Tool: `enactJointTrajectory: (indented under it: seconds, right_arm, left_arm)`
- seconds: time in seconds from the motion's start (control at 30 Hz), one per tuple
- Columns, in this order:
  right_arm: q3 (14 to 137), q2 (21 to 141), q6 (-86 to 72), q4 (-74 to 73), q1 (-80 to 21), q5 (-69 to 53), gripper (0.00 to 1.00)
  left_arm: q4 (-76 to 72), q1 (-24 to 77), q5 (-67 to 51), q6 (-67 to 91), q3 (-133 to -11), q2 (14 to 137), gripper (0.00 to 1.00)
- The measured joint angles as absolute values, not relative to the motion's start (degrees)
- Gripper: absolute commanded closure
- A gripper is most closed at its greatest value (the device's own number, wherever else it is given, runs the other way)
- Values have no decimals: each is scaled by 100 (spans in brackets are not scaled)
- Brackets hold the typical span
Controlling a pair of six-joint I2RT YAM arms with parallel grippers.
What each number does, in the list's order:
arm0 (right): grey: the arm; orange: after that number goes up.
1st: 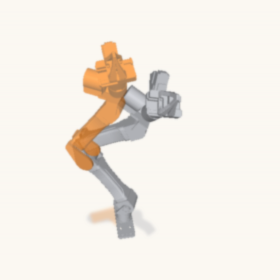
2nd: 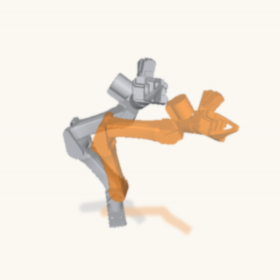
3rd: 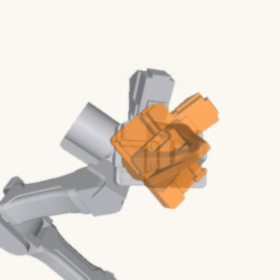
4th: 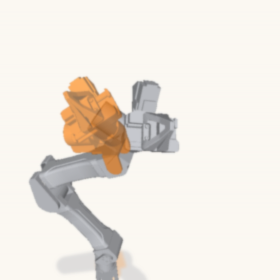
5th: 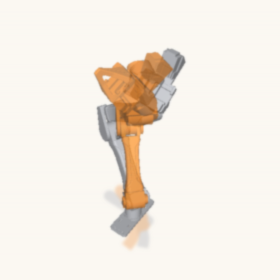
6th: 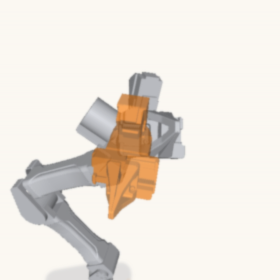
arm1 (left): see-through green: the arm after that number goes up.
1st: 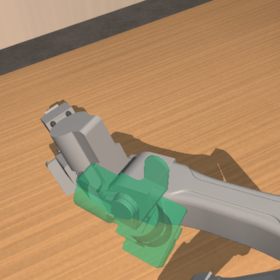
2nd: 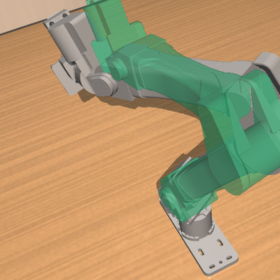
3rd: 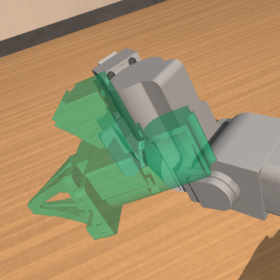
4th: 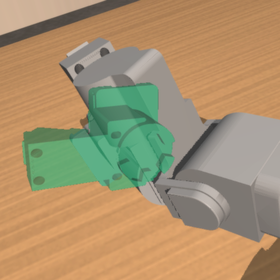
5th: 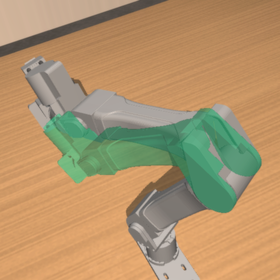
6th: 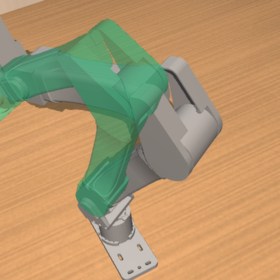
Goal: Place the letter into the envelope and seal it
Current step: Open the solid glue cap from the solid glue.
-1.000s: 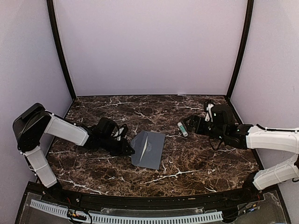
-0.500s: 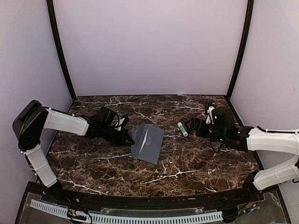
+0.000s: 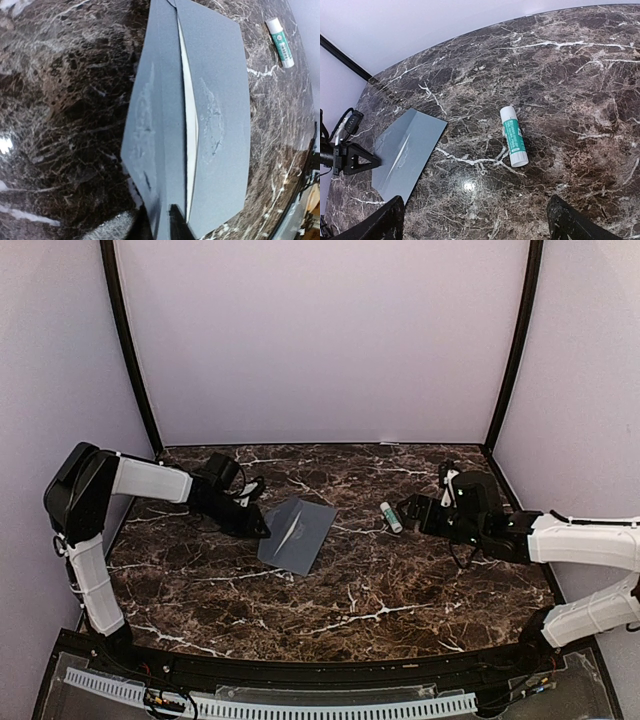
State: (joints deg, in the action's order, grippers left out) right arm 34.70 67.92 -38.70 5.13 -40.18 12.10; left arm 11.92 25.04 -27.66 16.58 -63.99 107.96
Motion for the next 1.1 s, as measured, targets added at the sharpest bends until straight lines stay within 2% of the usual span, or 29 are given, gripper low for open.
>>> enactJointTrajectory:
  seconds: [0.03, 0.1, 0.17, 0.23, 0.4, 0.53, 0.8, 1.1]
  right_arm:
    - [3485, 6814, -3870, 460, -4021, 1219, 6]
    - [3546, 6914, -3872, 351, -4032, 1253, 7]
    - [3671, 7109, -3892, 233, -4036, 1291, 7]
    - [3804, 7319, -3898, 132, -4036, 1293, 8]
    - [4209, 7813, -3859, -228, -4038, 1330, 11]
    - [4630, 8169, -3736, -558, -3979, 1352, 16]
    - [5487, 8943, -3264, -1079, -3651, 1125, 28]
    - [6460, 10064, -2814, -1459, -3544, 985, 34]
  left_arm:
    - [1258, 2506, -2724, 1581, -6440, 10807, 64]
    - [1347, 2502, -2652, 1516, -6508, 10807, 53]
    - [1358, 2499, -2578, 1474, -6536, 10801, 44]
    - [1358, 2493, -2497, 1452, -6530, 10770, 40]
    - [1367, 2408, -2156, 1461, -6388, 10184, 34]
    - [1245, 2152, -1787, 1496, -6193, 9098, 28]
    - [497, 1448, -904, 1573, -5430, 7076, 24]
    - [298, 1439, -539, 1601, -5033, 6871, 24]
